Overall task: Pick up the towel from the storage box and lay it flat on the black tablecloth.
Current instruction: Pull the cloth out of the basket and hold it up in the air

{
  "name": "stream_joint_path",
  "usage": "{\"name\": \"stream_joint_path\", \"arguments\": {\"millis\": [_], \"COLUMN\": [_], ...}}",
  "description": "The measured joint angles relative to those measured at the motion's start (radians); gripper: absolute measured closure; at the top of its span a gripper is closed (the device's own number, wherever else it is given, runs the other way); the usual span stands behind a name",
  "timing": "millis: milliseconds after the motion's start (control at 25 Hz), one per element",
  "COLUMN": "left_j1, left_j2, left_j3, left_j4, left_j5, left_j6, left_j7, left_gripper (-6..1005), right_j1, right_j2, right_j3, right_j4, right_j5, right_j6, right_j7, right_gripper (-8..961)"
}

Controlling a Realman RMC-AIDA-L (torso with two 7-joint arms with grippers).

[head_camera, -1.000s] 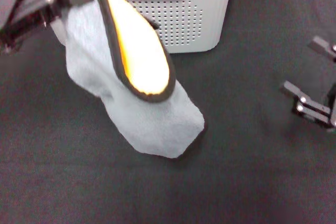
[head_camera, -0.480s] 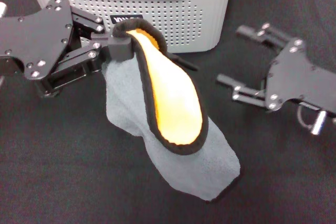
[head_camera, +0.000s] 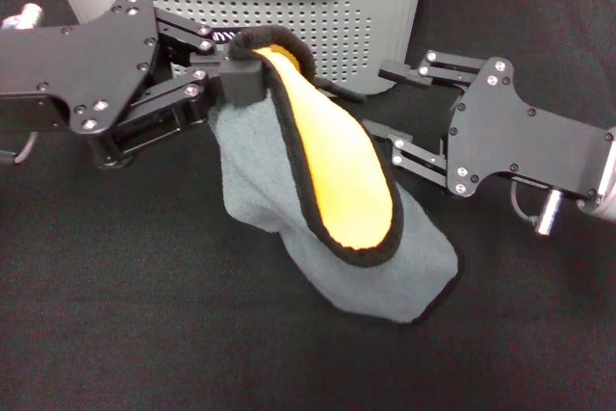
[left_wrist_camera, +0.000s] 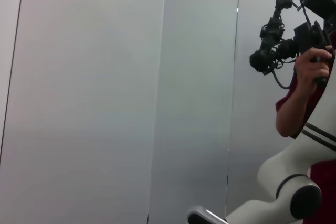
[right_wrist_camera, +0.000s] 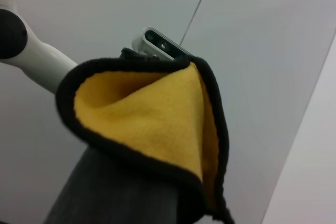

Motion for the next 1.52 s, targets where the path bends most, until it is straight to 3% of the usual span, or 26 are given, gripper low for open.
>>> {"name": "stream_joint_path", "arguments": {"millis": [360,720,840,1520], "left_j1": [-0.024,-0.048,-0.053,-0.059], "left_j2": [-0.017,-0.013,-0.013,-0.012], "left_j3": [0.000,0.000,0.000,-0.007], "left_j4": [-0.014,-0.077,-0.084,-0.128], "left_j5": [0.045,0.048,0.055,0.083], "left_j6": [0.001,0.001,0.001,0.000], "left_j7": [0.012,0.041,0.044,0.067], "left_gripper": [962,962,961,960], "right_j1": [0.056,0.060,0.054,0.044], "right_j2": [0.000,0.000,0.000,0.000], "right_j3": [-0.019,-0.061,-0.063,-0.069], "right_j4": [-0.003,-0.033,-0.040,-0.055], "right_j5": [0.003,0.026,0.028,0.034], "right_j6": [-0.027,-0.041,-0.050,-0.046], "right_j7": [0.000,-0.009,-0.025,-0.039], "right_gripper": [535,660,747,832]}}
